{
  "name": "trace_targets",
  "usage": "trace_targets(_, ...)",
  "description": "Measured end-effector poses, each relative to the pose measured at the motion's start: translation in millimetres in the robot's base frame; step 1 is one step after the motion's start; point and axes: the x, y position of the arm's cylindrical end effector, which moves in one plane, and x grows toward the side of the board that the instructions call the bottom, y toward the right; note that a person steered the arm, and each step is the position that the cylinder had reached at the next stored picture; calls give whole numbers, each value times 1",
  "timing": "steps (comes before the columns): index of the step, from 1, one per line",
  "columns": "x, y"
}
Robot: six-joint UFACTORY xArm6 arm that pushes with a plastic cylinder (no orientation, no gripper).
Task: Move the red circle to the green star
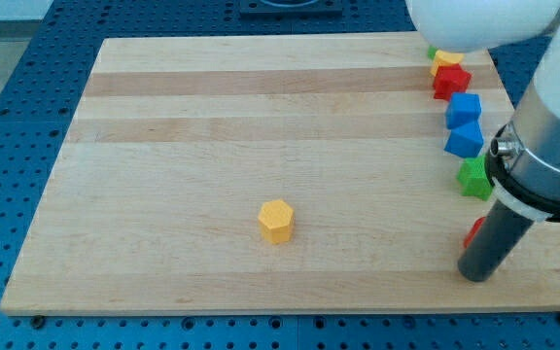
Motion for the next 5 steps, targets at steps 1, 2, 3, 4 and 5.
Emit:
trace_targets(1,-6,8)
trace_targets(2,-16,9)
trace_targets(3,-19,10)
trace_targets(4,-19,10)
trace_targets(5,-17,16)
